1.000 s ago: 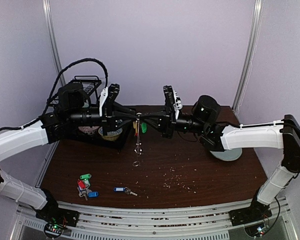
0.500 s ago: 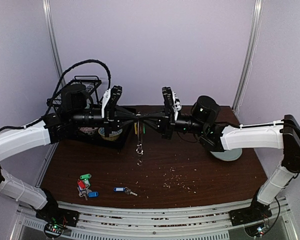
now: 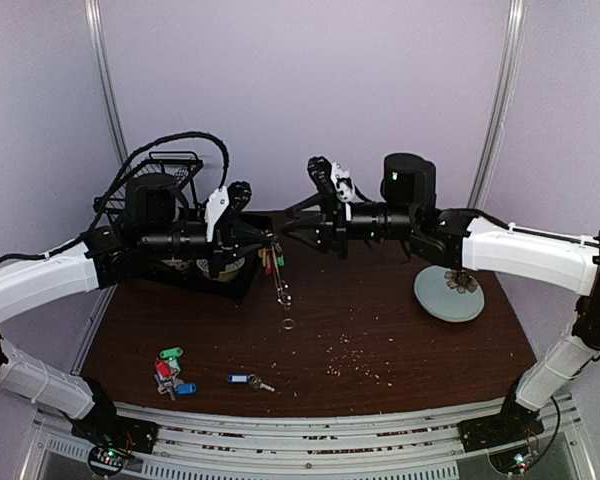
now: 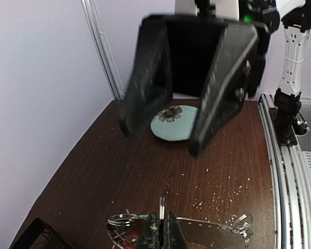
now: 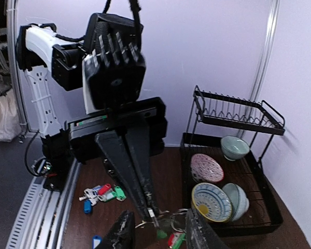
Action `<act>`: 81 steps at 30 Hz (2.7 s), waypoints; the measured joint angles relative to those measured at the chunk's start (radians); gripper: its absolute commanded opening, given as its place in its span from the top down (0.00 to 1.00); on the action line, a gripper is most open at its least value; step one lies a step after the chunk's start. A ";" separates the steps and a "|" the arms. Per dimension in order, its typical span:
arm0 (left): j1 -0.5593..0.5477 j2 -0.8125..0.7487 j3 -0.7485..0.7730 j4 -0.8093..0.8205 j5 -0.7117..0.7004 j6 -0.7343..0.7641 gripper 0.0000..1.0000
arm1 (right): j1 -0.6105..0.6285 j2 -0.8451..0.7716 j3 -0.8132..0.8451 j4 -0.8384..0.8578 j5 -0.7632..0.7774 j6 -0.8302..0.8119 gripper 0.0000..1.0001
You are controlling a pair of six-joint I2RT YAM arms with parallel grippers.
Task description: Put the keys on the keyring
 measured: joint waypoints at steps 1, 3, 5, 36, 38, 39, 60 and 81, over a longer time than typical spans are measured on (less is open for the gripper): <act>0.000 -0.001 0.000 -0.015 -0.021 0.013 1.00 | -0.005 0.003 0.066 -0.103 0.013 -0.055 0.62; 0.000 -0.008 0.000 -0.042 -0.048 0.033 1.00 | -0.010 0.012 0.200 -0.279 0.029 -0.164 0.61; 0.000 -0.017 0.000 -0.054 -0.067 0.048 1.00 | -0.014 0.028 0.314 -0.404 0.041 -0.249 0.63; 0.001 -0.027 0.004 -0.096 -0.078 0.077 1.00 | 0.082 0.272 0.649 -0.906 0.221 -0.516 0.92; 0.001 -0.027 0.004 -0.093 -0.077 0.077 1.00 | 0.082 0.272 0.649 -0.904 0.220 -0.516 0.92; 0.002 -0.027 0.004 -0.093 -0.077 0.077 1.00 | 0.082 0.272 0.649 -0.904 0.219 -0.516 0.90; 0.009 -0.032 0.004 -0.097 -0.062 0.076 1.00 | 0.079 0.272 0.626 -0.871 0.171 -0.507 1.00; 0.015 -0.112 -0.013 -0.045 -0.030 0.122 0.53 | 0.046 0.013 -0.041 0.101 0.113 0.140 1.00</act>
